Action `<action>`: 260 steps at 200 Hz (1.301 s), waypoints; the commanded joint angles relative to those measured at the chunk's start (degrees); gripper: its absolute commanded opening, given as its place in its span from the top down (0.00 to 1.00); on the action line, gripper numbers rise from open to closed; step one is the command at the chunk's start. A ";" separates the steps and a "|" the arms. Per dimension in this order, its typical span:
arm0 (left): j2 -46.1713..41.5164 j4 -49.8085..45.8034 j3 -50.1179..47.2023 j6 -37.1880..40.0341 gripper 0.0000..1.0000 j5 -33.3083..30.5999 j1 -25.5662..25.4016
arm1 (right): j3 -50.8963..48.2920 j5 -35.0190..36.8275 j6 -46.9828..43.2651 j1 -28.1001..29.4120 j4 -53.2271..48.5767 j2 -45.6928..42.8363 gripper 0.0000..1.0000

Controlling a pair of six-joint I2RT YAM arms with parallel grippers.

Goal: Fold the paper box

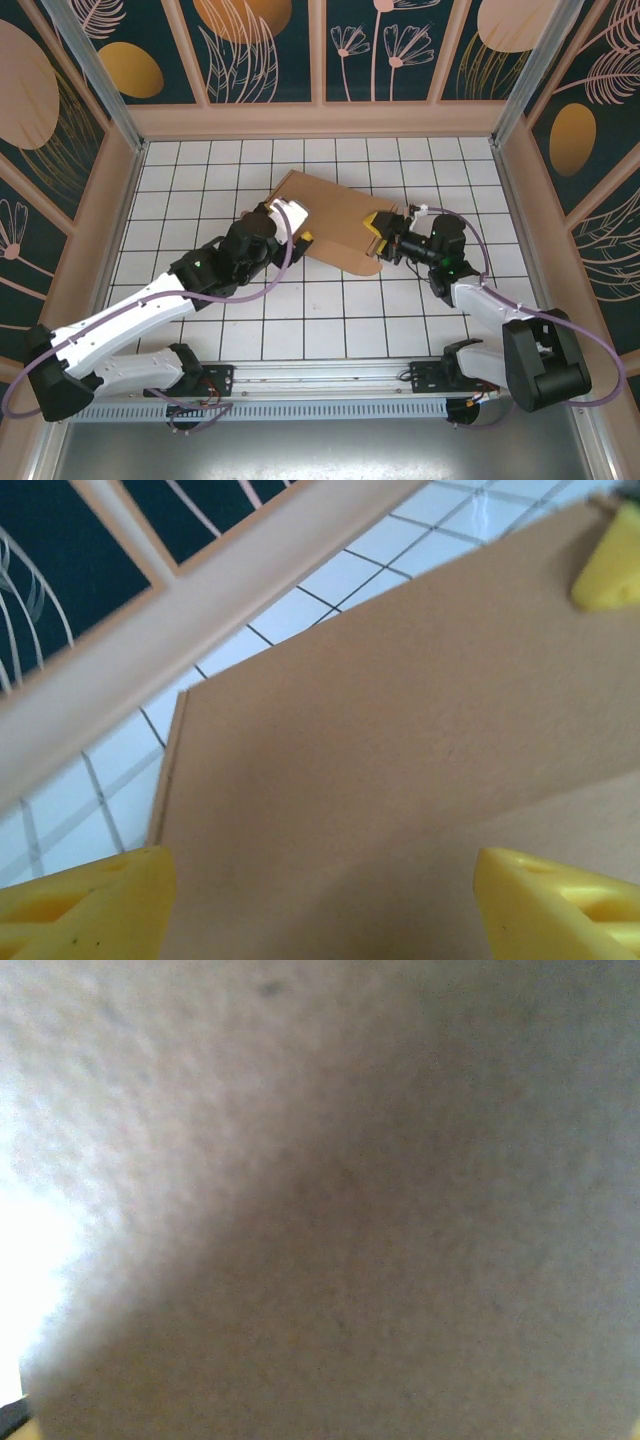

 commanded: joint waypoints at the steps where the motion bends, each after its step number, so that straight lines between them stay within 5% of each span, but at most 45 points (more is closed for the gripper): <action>1: 0.60 3.08 -2.95 19.31 0.22 -0.95 -1.65 | 1.89 -3.90 2.27 -0.68 6.78 0.39 0.55; 26: 0.33 3.54 -6.85 30.10 0.21 2.01 -3.13 | 2.41 -5.41 3.20 -0.89 8.04 0.61 0.55; 75: 3.88 14.08 -9.75 43.29 0.21 -6.53 -3.22 | 2.14 -6.16 5.92 -0.85 11.26 0.57 0.55; 151: 6.10 48.61 -19.51 65.38 0.26 -13.72 -3.24 | -0.82 -6.51 13.50 1.00 22.33 2.21 0.54; 190: 5.43 57.59 -22.09 70.42 0.40 -14.07 -3.24 | -0.87 -6.47 14.22 2.25 23.04 2.67 0.54; 260: 2.73 56.03 -22.40 72.61 0.55 -13.47 -3.32 | -1.13 -6.37 14.13 3.88 22.95 3.33 0.47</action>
